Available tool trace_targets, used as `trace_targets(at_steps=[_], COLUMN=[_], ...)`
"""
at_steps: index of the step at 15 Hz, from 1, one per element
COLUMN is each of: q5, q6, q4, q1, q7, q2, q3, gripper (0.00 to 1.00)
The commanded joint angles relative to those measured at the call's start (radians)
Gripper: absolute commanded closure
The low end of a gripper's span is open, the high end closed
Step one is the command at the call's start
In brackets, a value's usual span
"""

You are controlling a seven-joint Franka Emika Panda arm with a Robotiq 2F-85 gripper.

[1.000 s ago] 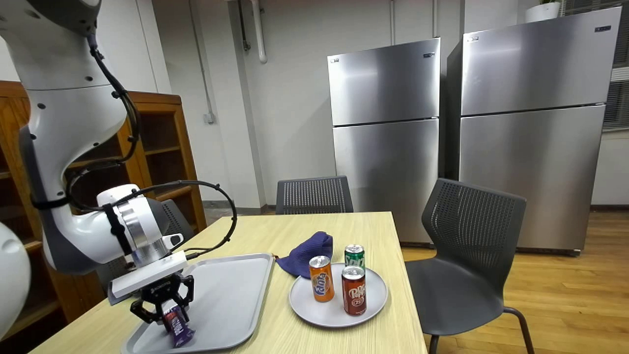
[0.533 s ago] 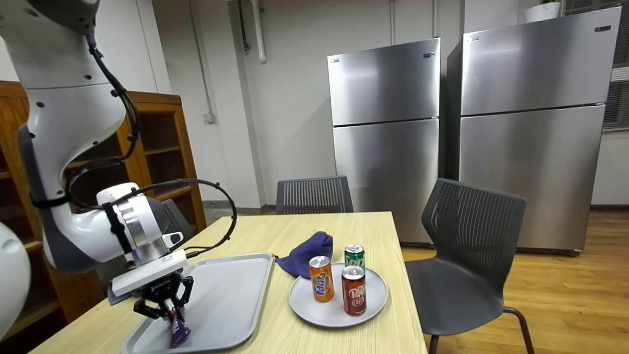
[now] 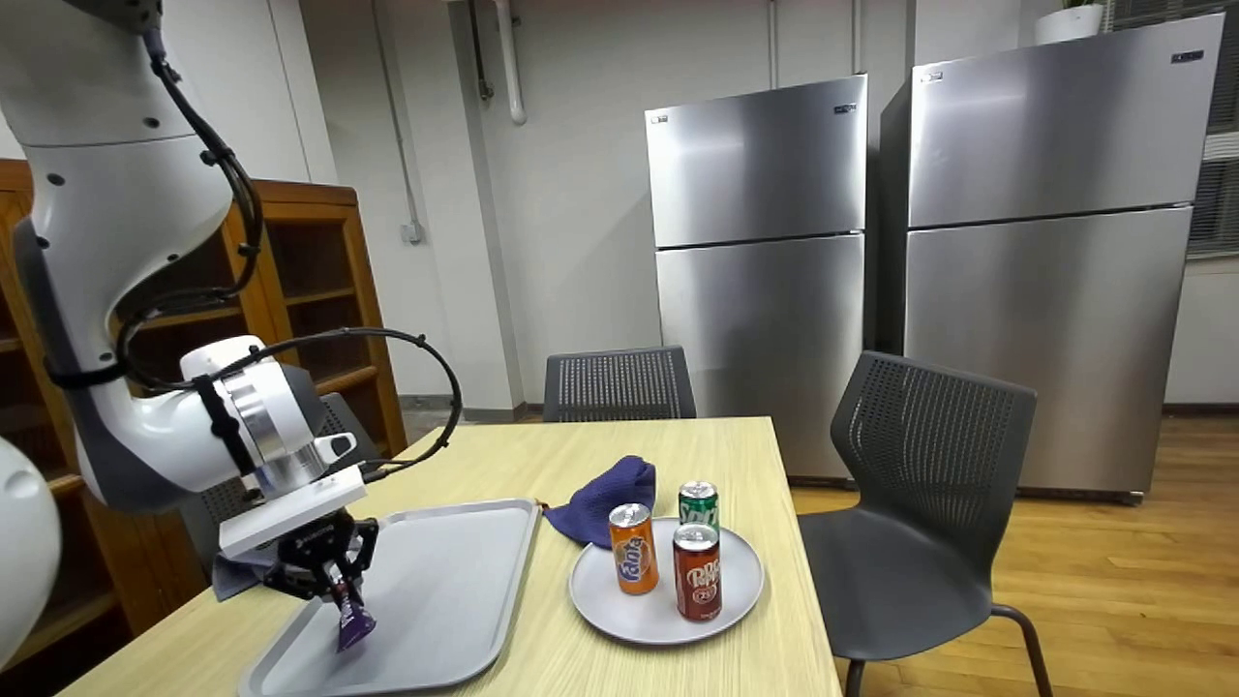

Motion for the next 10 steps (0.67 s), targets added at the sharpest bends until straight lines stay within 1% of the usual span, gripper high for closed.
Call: trace_targets(at_steps=[1, 7, 10], q5=[-0.005, 0.019, 0.027], q6=[-0.062, -0.085, -0.112], q4=[-0.01, 0.04, 0.09], q1=[0.014, 0.018, 0.031], q7=[-0.007, -0.033, -0.04], q2=[-0.065, -0.054, -0.029], q3=[0.034, 0.099, 0.129], gripper=[0.97, 0.97, 0.97])
